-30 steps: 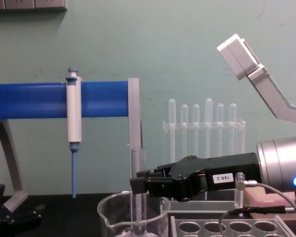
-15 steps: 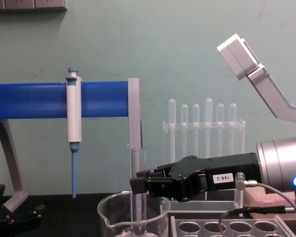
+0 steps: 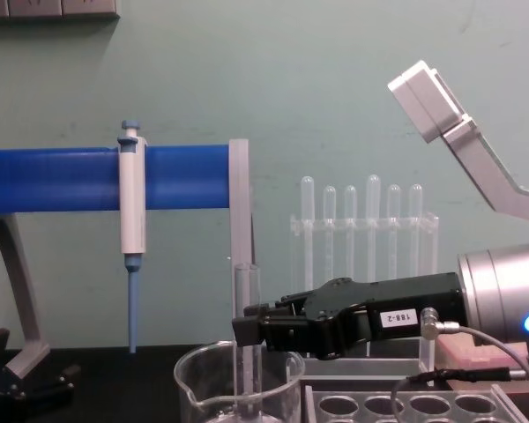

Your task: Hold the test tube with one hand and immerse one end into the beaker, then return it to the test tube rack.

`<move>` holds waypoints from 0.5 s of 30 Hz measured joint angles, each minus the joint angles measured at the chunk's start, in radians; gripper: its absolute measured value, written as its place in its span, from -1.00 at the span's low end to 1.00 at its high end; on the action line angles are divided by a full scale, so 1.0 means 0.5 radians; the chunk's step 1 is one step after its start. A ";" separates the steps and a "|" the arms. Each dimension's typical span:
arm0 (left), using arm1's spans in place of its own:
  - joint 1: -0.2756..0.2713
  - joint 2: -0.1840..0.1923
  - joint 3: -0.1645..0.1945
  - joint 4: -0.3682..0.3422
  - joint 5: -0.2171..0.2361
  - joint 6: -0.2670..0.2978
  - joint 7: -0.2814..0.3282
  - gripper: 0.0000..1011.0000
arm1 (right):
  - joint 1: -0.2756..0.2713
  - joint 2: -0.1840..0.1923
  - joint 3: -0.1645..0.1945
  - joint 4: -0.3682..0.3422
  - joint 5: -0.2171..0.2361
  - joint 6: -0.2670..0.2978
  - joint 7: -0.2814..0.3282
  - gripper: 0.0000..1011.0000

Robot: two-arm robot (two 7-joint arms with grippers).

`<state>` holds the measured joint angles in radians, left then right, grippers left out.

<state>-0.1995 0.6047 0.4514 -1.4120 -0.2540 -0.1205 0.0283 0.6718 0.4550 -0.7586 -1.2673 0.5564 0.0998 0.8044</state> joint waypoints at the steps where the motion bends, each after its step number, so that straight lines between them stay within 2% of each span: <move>1: 0.000 0.000 0.000 0.000 0.000 0.000 0.000 0.98 | 0.000 0.000 0.000 0.000 0.000 0.000 0.000 -0.56; 15: 0.000 0.000 0.000 0.000 0.000 0.000 0.000 0.98 | 0.000 0.000 0.000 0.000 0.000 0.000 0.000 -0.56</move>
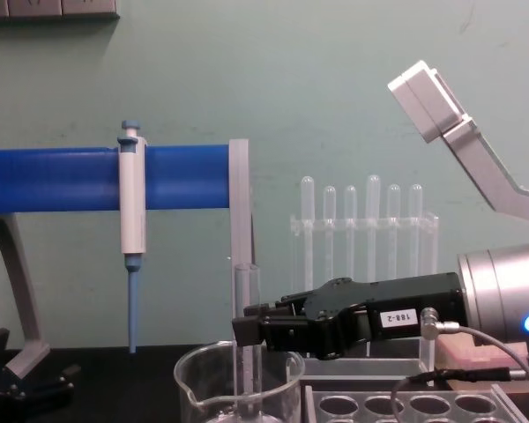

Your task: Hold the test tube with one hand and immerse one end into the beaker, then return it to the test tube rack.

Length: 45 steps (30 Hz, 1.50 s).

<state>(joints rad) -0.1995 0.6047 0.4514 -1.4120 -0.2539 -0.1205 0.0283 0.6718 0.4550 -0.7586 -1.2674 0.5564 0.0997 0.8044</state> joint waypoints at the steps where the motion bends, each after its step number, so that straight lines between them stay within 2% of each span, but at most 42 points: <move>1: 0.000 0.000 0.000 0.000 0.000 0.000 0.000 0.98 | 0.000 0.000 0.000 0.000 0.000 0.000 0.000 -0.56; 45: 0.000 0.000 0.000 0.000 0.000 0.000 0.000 0.98 | 0.000 0.000 0.000 0.000 0.000 0.000 0.000 -0.56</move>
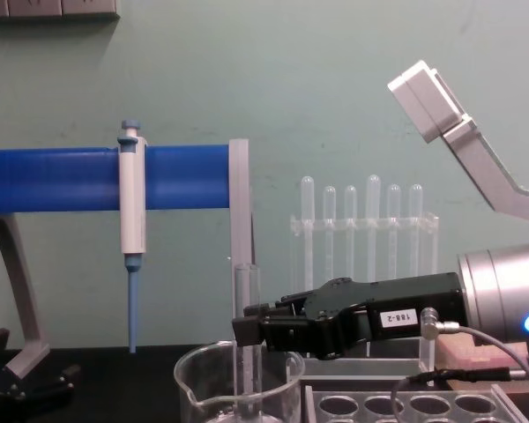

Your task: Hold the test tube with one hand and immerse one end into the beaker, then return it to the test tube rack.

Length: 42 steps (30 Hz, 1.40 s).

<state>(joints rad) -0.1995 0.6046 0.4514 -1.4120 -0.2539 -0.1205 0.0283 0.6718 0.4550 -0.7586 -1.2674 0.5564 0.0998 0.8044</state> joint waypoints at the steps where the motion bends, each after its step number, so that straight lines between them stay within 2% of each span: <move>1: 0.000 0.000 0.000 0.000 0.000 0.000 0.000 0.98 | 0.000 0.000 0.000 0.000 0.000 0.000 0.000 -0.56; 42: 0.000 0.000 0.000 0.000 0.000 0.000 0.000 0.98 | 0.000 0.000 0.000 0.000 0.000 0.000 0.000 -0.56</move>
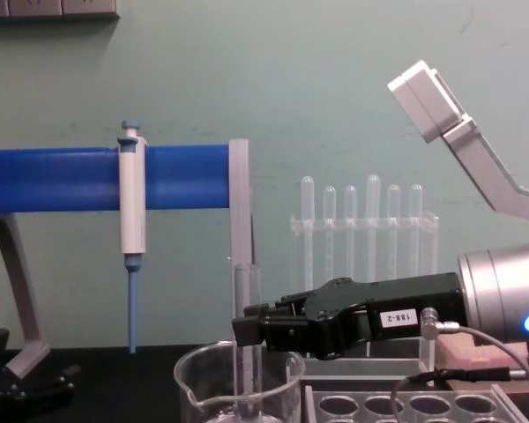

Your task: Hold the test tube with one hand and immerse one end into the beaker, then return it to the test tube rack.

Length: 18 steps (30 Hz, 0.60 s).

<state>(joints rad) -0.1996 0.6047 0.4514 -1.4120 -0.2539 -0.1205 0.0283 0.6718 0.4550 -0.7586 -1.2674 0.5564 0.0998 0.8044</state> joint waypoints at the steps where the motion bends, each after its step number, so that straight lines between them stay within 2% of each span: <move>1: 0.000 0.000 0.000 0.000 0.000 0.000 0.000 0.98 | 0.000 0.000 0.000 0.000 0.000 0.000 0.000 -0.56; 18: 0.000 0.000 0.000 0.000 0.000 0.000 0.000 0.98 | 0.000 0.000 0.000 0.000 0.000 0.000 0.000 -0.56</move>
<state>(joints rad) -0.1996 0.6047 0.4514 -1.4120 -0.2539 -0.1205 0.0283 0.6718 0.4550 -0.7586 -1.2674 0.5565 0.0998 0.8044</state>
